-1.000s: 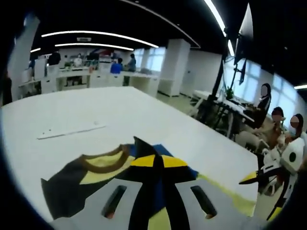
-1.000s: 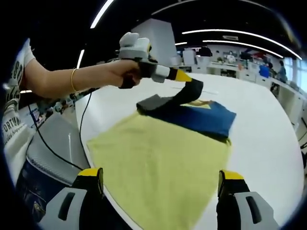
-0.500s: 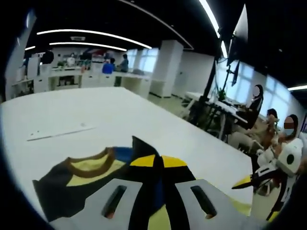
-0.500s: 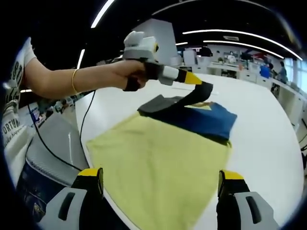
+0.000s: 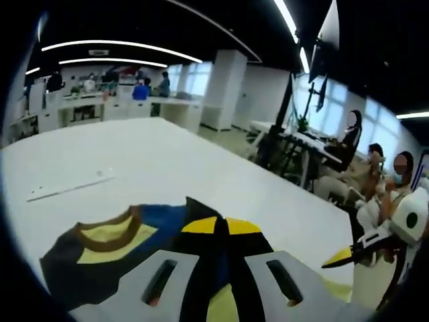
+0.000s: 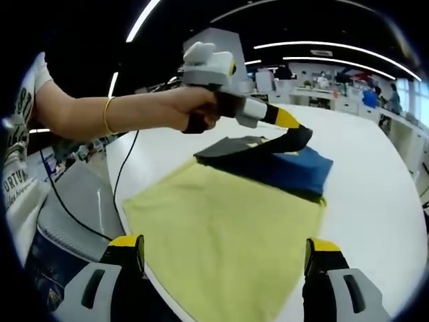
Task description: Fold the garment on the visible template until the final outline fits inside the template.
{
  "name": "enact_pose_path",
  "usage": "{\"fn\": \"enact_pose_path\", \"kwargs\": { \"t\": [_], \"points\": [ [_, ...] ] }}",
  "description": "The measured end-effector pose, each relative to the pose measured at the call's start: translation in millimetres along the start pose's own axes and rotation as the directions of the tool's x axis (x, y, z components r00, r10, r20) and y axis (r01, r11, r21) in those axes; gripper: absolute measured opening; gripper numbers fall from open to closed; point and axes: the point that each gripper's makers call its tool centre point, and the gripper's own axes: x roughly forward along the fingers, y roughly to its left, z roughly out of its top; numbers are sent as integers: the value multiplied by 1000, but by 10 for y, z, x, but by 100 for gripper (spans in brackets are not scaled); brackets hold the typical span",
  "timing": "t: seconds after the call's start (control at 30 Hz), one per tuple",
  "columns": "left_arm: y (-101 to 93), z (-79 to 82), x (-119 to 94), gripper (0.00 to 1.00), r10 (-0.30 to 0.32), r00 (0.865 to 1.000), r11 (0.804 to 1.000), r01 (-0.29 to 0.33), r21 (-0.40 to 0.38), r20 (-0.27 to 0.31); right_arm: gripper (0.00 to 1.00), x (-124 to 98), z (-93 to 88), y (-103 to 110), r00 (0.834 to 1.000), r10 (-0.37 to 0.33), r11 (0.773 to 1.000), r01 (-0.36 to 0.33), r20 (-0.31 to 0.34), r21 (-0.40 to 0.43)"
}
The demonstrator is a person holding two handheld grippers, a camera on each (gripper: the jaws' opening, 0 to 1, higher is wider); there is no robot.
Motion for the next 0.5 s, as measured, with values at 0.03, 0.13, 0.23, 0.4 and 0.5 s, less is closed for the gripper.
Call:
{"fn": "enact_pose_path", "kwargs": {
  "t": [0.03, 0.13, 0.23, 0.4, 0.5],
  "points": [
    [-2, -21, 17, 0, 1, 1000, 1000, -1, 4, -8, 99, -3, -4, -2, 1000, -1, 1000, 1, 0, 1],
    [-3, -115, 91, 0, 7, 999, 1000, -6, 10, -39, 99, -9, -16, -12, 1000, -2, 1000, 2, -1, 5],
    [-38, -155, 158, 0, -3, 999, 1000, 2, -18, -46, 99, -9, -22, -25, 1000, -6, 1000, 6, 1, 11],
    [-52, -270, 231, 0, 3, 997, 1000, -3, -3, -81, 99, -12, -44, -23, 1000, -7, 1000, 7, -6, 9],
    [-95, -352, 276, 0, -13, 995, 1000, 12, -11, -96, 99, -23, -38, -24, 1000, -7, 1000, 7, -3, 7]
  ]
}}
